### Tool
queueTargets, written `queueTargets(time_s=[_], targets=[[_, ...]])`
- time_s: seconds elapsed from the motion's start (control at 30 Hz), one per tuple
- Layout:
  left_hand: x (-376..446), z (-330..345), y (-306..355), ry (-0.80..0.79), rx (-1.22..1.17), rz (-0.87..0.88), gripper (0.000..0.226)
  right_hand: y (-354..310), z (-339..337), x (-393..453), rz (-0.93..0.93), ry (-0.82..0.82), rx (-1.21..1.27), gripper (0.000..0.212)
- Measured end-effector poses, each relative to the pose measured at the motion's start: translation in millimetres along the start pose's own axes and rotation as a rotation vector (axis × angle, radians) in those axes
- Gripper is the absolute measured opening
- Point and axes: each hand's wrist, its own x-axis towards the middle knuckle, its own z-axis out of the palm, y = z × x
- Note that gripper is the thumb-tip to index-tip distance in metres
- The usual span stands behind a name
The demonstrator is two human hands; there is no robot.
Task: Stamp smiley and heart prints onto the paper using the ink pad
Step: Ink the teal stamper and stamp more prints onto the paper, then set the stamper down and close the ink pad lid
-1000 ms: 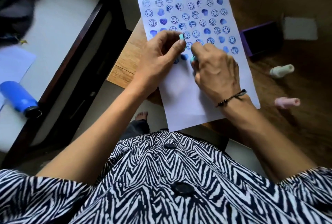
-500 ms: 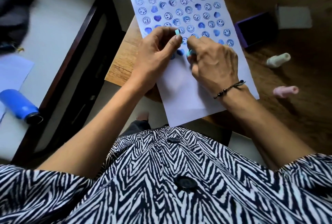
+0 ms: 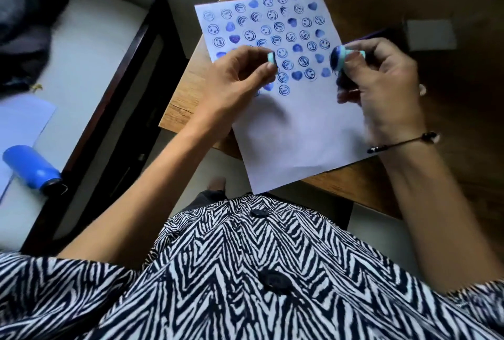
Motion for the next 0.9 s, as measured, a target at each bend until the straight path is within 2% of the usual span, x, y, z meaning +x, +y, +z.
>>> queueTargets(time_s=[0.17, 0.23, 0.43, 0.53, 0.7, 0.8, 0.9], targets=[[-2, 22, 13, -0.126, -0.072, 0.025, 0.02, -6, 8, -7, 0.001, -0.061, 0.079, 0.011], [0, 29, 17, -0.148, -0.069, 0.021, 0.02, -7, 6, -10, -0.016, -0.05, 0.063, 0.005], [3, 51, 25, -0.231, 0.045, 0.07, 0.016, -2, -7, -16, -0.073, 0.017, 0.001, 0.006], [3, 69, 26, -0.26, 0.109, 0.092, 0.015, 4, -18, -19, -0.058, 0.094, 0.044, 0.006], [7, 111, 32, -0.304, 0.265, 0.206, 0.025, 12, -48, -24, -0.023, 0.262, 0.169, 0.009], [21, 142, 39, -0.381, 0.494, 0.347, 0.024, 13, -87, -16, 0.01, 0.329, 0.023, 0.005], [46, 172, 43, -0.405, 0.683, 0.433, 0.023, 20, -128, 2, -0.046, 0.399, -0.407, 0.008]])
